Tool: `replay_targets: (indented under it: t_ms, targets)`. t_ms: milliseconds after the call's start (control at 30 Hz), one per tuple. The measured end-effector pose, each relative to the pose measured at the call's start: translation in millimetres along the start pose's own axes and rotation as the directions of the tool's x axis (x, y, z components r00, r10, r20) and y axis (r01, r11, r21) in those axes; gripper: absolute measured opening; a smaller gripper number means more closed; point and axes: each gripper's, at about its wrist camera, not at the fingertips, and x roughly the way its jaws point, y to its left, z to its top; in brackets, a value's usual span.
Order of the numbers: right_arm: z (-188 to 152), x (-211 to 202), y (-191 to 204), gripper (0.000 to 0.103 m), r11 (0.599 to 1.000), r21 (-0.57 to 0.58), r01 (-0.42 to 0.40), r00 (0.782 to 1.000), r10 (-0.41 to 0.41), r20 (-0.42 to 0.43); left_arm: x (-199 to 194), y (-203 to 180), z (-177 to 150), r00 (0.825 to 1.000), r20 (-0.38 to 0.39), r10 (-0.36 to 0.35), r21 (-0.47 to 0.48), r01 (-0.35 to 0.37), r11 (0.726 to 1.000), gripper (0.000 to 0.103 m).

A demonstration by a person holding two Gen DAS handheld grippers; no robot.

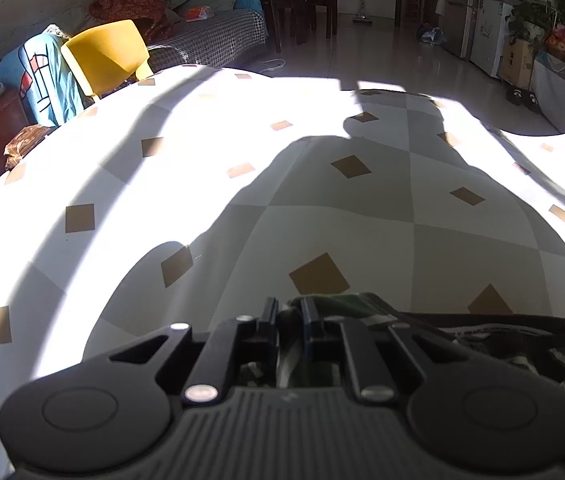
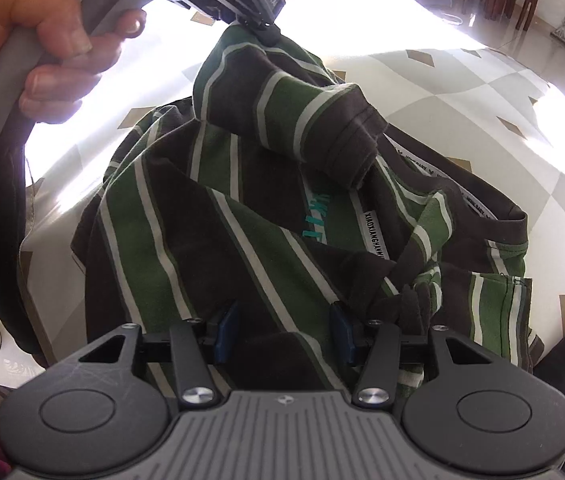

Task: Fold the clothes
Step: 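Open the left gripper and lift it away from the garment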

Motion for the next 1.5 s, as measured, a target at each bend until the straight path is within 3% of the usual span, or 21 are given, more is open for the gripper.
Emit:
replay_targets:
  t_ms: [267, 367, 533, 633, 700, 867, 1067, 1233, 1400, 1500]
  targets:
    - [5.2, -5.2, -6.5, 0.047, 0.998, 0.069, -0.001, 1.000, 0.001, 0.001, 16.5, -15.0, 34.3, 0.999, 0.043, 0.028, 0.062, -0.030, 0.998, 0.011]
    - [6.0, -11.5, -12.9, 0.047, 0.993, 0.116, -0.002, 1.000, 0.000, 0.022, 28.6, -13.2, 40.9, 0.994, 0.063, 0.087, 0.061, -0.091, 0.994, 0.010]
    - [6.3, -26.3, -35.2, 0.047, 0.969, 0.244, -0.050, 0.995, 0.028, 0.093, 53.9, 17.6, 42.8, 0.990, -0.053, 0.133, -0.088, -0.137, 0.987, 0.011]
    - [4.1, -32.8, -47.7, 0.047, 0.941, 0.327, -0.083, 0.990, 0.040, 0.135, 52.3, 24.3, 41.5, 0.993, -0.054, 0.103, -0.111, -0.109, 0.988, 0.013]
    - [4.9, -37.3, -52.3, 0.047, 0.923, 0.370, -0.102, 0.985, 0.041, 0.168, 46.2, 21.5, 42.5, 0.996, -0.038, 0.074, -0.106, -0.078, 0.991, 0.023]
    - [9.8, -45.5, -59.9, 0.047, 0.904, 0.415, -0.104, 0.979, 0.018, 0.205, 28.0, 0.3, 45.4, 1.000, 0.003, -0.031, -0.025, 0.031, 0.999, 0.030]
    - [17.5, -42.1, -79.4, 0.047, 0.878, 0.474, 0.060, 0.986, -0.127, 0.110, 31.9, -23.8, 34.1, 0.993, -0.054, -0.101, 0.044, 0.103, 0.994, 0.030]
    - [24.6, -33.3, -106.8, 0.047, 0.876, 0.427, 0.223, 0.966, -0.257, 0.024, 37.2, -35.6, 24.4, 0.987, -0.104, -0.120, 0.080, 0.129, 0.988, 0.030]
    - [26.1, -12.7, -132.3, 0.048, 0.879, 0.428, 0.210, 0.973, -0.233, 0.002, 41.9, -40.8, 20.1, 0.984, -0.129, -0.123, 0.109, 0.137, 0.985, 0.039]
    - [25.3, 2.2, -139.7, 0.048, 0.874, 0.457, 0.162, 0.984, -0.176, -0.014, 46.5, -41.3, 18.3, 0.979, -0.154, -0.133, 0.116, 0.152, 0.982, 0.042]
